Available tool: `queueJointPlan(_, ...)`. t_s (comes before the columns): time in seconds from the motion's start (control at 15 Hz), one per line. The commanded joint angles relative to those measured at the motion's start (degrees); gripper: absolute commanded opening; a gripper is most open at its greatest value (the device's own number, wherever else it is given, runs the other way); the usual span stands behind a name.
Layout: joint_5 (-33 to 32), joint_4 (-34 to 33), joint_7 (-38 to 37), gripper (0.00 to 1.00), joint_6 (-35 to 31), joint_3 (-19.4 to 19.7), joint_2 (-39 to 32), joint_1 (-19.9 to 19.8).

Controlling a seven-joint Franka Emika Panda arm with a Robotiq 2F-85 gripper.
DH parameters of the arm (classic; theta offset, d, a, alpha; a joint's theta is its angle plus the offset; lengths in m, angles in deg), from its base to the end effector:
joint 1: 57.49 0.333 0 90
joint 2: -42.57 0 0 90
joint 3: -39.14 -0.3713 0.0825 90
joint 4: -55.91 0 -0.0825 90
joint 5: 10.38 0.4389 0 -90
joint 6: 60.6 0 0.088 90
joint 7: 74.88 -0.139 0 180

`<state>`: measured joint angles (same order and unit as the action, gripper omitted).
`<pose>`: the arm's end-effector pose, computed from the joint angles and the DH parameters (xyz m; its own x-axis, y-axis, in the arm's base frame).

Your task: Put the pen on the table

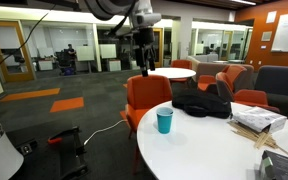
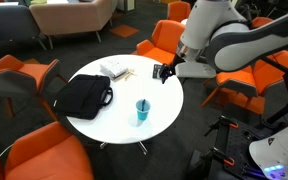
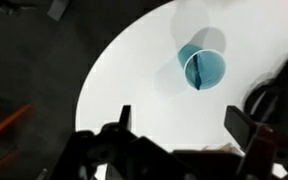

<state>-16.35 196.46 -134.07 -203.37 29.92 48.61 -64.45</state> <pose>0.5206 0.0187 0.3365 0.5989 -0.7869 0.1486 -0.7871 -0.6126 -0.0719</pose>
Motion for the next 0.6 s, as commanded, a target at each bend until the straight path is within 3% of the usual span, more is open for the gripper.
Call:
queueJointPlan(0.0, -6.43, -4.22, -12.82, 1.00, -1.94, 1.88, -8.45, 1.88)
queueJointPlan(0.33, -9.78, -11.83, -17.76, 0.88, -2.52, 7.49, -20.05, 8.23)
queueJointPlan(0.53, -9.71, -17.17, -19.22, 0.89, -2.09, 10.86, -26.38, 12.53)
